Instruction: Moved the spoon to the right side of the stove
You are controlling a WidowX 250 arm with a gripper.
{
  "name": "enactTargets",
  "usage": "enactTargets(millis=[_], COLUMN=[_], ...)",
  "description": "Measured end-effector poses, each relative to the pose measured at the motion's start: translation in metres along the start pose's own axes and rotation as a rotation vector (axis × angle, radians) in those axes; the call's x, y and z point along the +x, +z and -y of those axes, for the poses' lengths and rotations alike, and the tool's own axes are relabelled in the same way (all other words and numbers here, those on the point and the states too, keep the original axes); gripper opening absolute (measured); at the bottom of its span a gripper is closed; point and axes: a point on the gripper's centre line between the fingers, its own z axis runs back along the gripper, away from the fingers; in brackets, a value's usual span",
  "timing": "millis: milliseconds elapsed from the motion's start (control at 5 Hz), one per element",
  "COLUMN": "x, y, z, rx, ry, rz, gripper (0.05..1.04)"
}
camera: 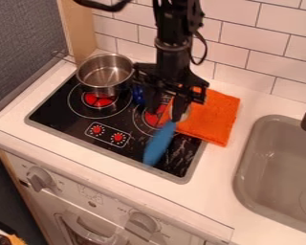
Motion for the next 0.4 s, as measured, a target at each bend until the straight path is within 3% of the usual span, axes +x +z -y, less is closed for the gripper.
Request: enactTargets(millis=[200, 400], x=[-0.004, -0.019], y=[0.002, 0.007], z=[-0.009, -0.027], rx=[0.003, -0.001], ry=[-0.005, -0.001], rz=[-0.008, 0.006], gripper=[0.987, 1.005])
